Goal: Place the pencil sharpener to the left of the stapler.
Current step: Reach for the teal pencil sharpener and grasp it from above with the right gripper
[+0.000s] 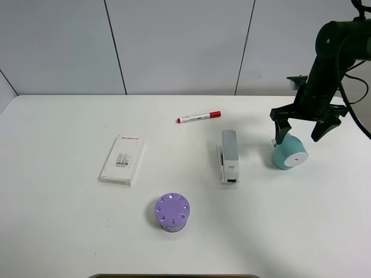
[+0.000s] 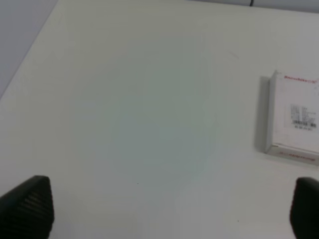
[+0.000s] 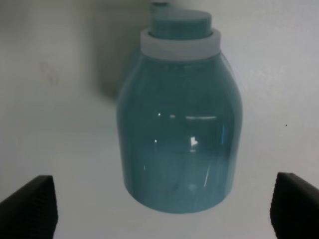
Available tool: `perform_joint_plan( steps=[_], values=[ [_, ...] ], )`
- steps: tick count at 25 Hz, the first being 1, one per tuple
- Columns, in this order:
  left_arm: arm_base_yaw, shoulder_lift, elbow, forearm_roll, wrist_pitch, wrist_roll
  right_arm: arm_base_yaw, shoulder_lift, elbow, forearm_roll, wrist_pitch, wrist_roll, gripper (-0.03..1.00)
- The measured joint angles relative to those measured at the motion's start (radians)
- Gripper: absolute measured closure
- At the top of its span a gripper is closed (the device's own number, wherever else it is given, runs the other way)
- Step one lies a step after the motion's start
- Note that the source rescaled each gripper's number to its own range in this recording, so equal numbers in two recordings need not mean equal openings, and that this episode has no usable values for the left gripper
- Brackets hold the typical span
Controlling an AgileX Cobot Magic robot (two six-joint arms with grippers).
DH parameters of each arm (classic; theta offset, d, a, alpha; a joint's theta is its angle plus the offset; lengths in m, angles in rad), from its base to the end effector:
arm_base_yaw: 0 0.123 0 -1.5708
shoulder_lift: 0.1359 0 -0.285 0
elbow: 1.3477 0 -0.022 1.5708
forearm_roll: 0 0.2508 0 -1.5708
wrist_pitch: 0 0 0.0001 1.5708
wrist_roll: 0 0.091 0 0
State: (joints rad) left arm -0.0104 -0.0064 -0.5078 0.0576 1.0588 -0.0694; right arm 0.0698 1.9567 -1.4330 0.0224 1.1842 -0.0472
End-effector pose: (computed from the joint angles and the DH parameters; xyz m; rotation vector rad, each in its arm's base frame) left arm -0.0067 0.0046 0.2797 -0.0629 2.0259 0.0183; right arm 0.3730 0.0280 0.1931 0.1669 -3.0868 -0.0309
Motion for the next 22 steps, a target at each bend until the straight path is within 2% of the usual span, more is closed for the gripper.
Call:
perform_joint_plan(
  steps=[22],
  values=[
    [0.0,0.0,0.0,0.0,0.0,0.0,0.0,0.145,-0.007,0.0,-0.099,-0.018,0.16]
  ],
)
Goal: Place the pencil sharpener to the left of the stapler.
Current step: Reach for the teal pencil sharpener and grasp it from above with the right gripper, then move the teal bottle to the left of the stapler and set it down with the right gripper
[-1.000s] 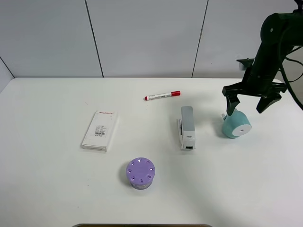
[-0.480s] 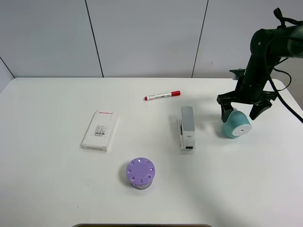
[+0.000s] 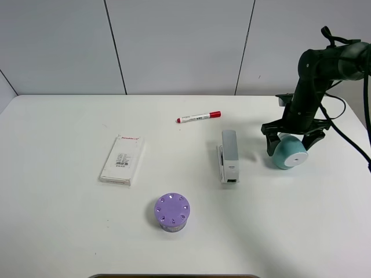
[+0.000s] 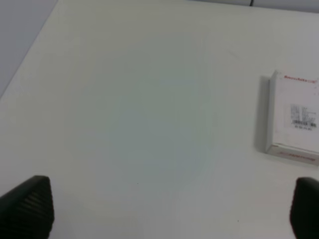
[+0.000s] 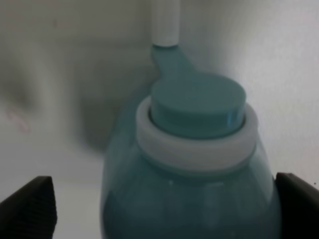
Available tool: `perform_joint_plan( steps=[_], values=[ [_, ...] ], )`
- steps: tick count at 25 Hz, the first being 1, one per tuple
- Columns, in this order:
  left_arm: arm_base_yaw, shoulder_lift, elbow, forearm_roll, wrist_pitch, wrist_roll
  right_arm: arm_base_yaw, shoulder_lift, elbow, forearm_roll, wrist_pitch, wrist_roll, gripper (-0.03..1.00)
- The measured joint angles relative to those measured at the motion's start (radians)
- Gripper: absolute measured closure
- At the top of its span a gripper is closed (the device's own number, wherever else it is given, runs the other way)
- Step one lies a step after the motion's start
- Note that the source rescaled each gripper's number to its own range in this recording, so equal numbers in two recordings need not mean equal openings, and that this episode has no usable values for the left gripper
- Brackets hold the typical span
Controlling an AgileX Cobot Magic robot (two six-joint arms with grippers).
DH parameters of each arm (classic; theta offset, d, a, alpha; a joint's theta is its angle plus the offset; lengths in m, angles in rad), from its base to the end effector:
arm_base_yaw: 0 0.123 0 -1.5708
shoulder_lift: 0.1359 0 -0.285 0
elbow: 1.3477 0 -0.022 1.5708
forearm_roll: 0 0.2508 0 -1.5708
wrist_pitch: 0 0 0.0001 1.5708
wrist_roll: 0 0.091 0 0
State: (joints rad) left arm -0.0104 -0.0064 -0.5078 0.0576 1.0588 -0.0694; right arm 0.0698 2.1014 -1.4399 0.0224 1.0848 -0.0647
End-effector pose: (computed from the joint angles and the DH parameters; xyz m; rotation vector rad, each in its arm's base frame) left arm -0.0067 0.0046 0.2797 -0.0629 2.0259 0.0183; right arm 0.3895 0.0290 0.1386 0.1879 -3.0473 -0.0292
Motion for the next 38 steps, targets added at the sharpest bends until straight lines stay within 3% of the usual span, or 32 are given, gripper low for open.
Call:
perform_joint_plan(
  steps=[17,19,22,23,25,38],
  values=[
    [0.0,0.0,0.0,0.0,0.0,0.0,0.0,0.062,0.0,0.0,-0.051,-0.001,0.17],
    [0.0,0.0,0.0,0.0,0.0,0.0,0.0,0.062,0.0,0.0,-0.053,-0.001,0.28],
    [0.0,0.0,0.0,0.0,0.0,0.0,0.0,0.062,0.0,0.0,-0.053,-0.001,0.61],
    [0.0,0.0,0.0,0.0,0.0,0.0,0.0,0.063,0.0,0.0,-0.053,-0.001,0.81],
    [0.0,0.0,0.0,0.0,0.0,0.0,0.0,0.063,0.0,0.01,-0.053,-0.001,0.96],
    [0.0,0.0,0.0,0.0,0.0,0.0,0.0,0.063,0.0,0.022,-0.054,-0.001,0.97]
  ],
)
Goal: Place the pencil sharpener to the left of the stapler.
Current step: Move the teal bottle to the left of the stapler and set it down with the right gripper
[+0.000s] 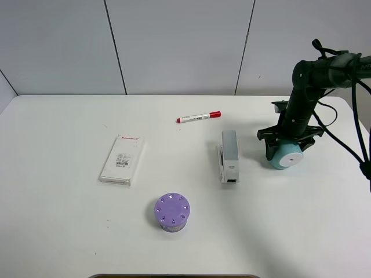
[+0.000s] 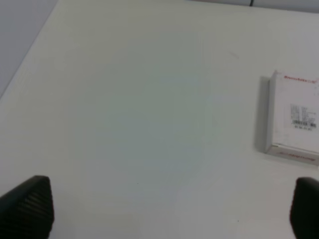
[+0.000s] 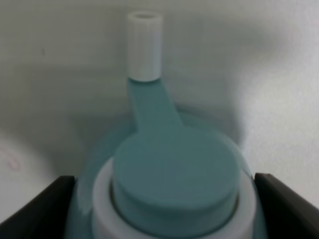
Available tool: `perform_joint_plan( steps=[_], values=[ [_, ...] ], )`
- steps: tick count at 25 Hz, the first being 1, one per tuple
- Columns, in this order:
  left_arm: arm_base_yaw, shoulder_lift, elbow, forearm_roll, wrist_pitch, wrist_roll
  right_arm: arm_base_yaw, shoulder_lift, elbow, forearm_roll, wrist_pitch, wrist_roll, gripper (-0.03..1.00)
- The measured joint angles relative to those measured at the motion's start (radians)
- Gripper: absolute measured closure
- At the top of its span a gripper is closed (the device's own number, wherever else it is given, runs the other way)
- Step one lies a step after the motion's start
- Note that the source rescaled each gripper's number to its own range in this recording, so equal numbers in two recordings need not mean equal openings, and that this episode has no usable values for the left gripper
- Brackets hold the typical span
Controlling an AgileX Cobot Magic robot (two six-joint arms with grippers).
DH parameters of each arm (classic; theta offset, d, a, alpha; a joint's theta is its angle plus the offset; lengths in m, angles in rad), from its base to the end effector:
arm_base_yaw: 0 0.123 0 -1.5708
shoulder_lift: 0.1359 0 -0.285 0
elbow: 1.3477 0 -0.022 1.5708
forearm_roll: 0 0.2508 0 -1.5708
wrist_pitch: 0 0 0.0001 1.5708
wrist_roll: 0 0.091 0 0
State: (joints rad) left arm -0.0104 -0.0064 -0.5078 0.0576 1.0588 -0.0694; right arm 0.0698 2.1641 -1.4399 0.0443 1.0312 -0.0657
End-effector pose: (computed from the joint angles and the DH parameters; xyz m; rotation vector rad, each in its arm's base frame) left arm -0.0067 0.0046 0.2797 -0.0629 2.0259 0.0183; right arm 0.3945 0.0310 0.1135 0.1687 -3.0389 -0.0558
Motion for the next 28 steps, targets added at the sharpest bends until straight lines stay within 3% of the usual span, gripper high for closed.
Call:
perform_joint_plan(
  steps=[23,28],
  values=[
    [0.0,0.0,0.0,0.0,0.0,0.0,0.0,-0.057,-0.002,0.005,-0.002,0.001,0.97],
    [0.0,0.0,0.0,0.0,0.0,0.0,0.0,-0.109,-0.064,0.006,0.044,0.001,0.97]
  ],
)
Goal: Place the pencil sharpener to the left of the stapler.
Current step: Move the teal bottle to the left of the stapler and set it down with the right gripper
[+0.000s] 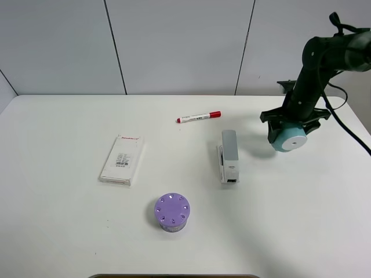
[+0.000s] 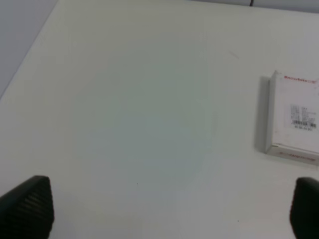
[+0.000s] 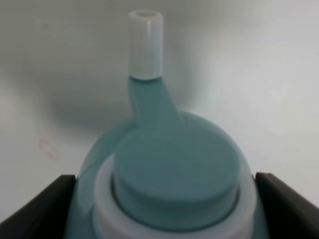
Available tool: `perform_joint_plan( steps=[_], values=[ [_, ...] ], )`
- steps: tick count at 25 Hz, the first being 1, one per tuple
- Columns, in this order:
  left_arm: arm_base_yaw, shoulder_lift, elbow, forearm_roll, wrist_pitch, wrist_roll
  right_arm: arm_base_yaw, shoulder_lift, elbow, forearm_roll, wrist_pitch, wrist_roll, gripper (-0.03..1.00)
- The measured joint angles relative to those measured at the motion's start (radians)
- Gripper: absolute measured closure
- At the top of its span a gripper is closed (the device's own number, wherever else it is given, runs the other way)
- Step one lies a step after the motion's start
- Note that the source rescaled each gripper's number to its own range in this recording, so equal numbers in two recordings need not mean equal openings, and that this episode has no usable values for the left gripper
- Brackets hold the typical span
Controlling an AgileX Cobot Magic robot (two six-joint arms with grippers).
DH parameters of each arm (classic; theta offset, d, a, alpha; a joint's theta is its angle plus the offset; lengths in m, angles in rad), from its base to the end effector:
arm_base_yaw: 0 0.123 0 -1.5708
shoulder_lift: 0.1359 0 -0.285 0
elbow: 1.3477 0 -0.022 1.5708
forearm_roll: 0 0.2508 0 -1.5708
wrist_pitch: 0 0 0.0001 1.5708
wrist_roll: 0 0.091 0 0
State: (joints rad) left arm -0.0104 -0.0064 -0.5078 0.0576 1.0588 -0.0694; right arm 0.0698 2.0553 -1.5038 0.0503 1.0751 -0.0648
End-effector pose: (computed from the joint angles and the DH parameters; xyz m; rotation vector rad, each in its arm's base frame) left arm -0.0067 0.0046 0.2797 -0.0629 2.0259 0.0183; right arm 0.4013 0.0321 0.1714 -0.1731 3.1047 0.0695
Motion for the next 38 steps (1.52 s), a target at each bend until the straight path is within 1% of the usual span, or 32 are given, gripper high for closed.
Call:
perform_joint_plan(
  steps=[5,8,12,15,20,21,26,30,34,38],
  values=[
    [0.0,0.0,0.0,0.0,0.0,0.0,0.0,-0.015,-0.147,0.013,0.103,0.0,0.97],
    [0.0,0.0,0.0,0.0,0.0,0.0,0.019,-0.016,-0.247,0.019,0.133,0.0,0.97],
    [0.0,0.0,0.0,0.0,0.0,0.0,0.097,-0.016,-0.345,0.022,0.138,0.0,0.97],
    [0.0,0.0,0.0,0.0,0.0,0.0,0.18,-0.016,-0.395,0.026,0.139,0.0,0.97],
    [0.0,0.0,0.0,0.0,0.0,0.0,0.314,-0.016,-0.43,0.056,0.144,0.0,0.97],
    [0.0,0.0,0.0,0.0,0.0,0.0,0.314,-0.016,-0.43,0.056,0.144,0.0,0.97],
    [0.0,0.0,0.0,0.0,0.0,0.0,0.455,-0.016,-0.433,0.062,0.144,-0.001,0.97],
    [0.0,0.0,0.0,0.0,0.0,0.0,0.546,-0.011,-0.433,0.058,0.135,-0.001,0.97],
    [0.0,0.0,0.0,0.0,0.0,0.0,0.604,0.037,-0.436,0.057,0.135,-0.001,0.97],
    [0.0,0.0,0.0,0.0,0.0,0.0,0.626,0.103,-0.436,0.057,0.135,0.0,0.97]
  ],
)
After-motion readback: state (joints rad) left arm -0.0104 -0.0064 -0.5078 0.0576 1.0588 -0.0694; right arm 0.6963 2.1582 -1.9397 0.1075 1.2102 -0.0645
